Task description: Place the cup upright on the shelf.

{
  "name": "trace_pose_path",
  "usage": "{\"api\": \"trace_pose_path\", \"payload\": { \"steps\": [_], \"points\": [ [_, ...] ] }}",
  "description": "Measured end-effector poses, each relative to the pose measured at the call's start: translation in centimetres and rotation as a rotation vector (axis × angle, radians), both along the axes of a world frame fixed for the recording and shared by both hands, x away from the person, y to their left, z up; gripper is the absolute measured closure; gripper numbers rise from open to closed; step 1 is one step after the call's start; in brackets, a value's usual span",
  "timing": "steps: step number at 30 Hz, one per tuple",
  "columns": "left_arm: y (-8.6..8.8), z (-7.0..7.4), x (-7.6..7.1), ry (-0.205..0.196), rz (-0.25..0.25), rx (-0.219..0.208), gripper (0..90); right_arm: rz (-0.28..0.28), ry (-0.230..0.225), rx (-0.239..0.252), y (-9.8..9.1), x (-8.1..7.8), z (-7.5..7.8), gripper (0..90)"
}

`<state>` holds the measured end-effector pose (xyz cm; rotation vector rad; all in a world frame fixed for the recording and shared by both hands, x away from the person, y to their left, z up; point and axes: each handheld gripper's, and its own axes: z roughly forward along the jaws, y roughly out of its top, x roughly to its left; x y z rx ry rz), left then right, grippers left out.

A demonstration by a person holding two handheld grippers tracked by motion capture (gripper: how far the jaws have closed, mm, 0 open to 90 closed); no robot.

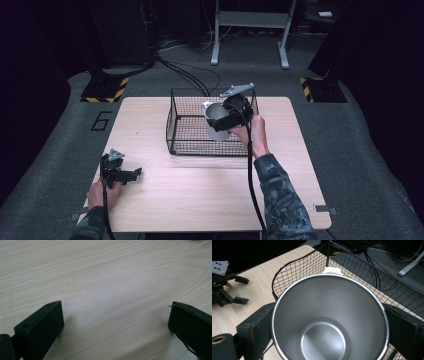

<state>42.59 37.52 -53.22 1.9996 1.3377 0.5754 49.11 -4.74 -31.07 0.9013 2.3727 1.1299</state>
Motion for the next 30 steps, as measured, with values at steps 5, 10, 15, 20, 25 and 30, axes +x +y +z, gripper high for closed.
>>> {"api": "trace_pose_path", "payload": {
  "steps": [5, 10, 15, 20, 25, 30],
  "points": [
    [0.0, 0.0, 0.0, 0.0, 0.0, 0.0, 0.3, 0.017, -0.009, -0.004, 0.4, 1.1, -0.4, 5.7],
    [0.0, 0.0, 0.0, 0.0, 0.0, 0.0, 0.3, 0.006, 0.017, -0.004, 0.8, 1.6, -0.8, 5.7],
    [0.0, 0.0, 0.0, 0.0, 0.0, 0.0, 0.3, -0.003, 0.02, -0.015, 1.2, 2.7, -1.2, 5.7],
    [0.0, 0.0, 0.0, 0.0, 0.0, 0.0, 0.3, -0.015, 0.032, -0.02, 1.5, 3.4, -1.7, 5.7],
    [0.0, 0.0, 0.0, 0.0, 0.0, 0.0, 0.3, -0.037, 0.049, -0.02, 1.7, 4.1, -2.2, 5.7],
    [0.0, 0.0, 0.0, 0.0, 0.0, 0.0, 0.3, -0.039, 0.055, -0.03, 1.9, 5.0, -2.4, 5.7]
  ]
}}
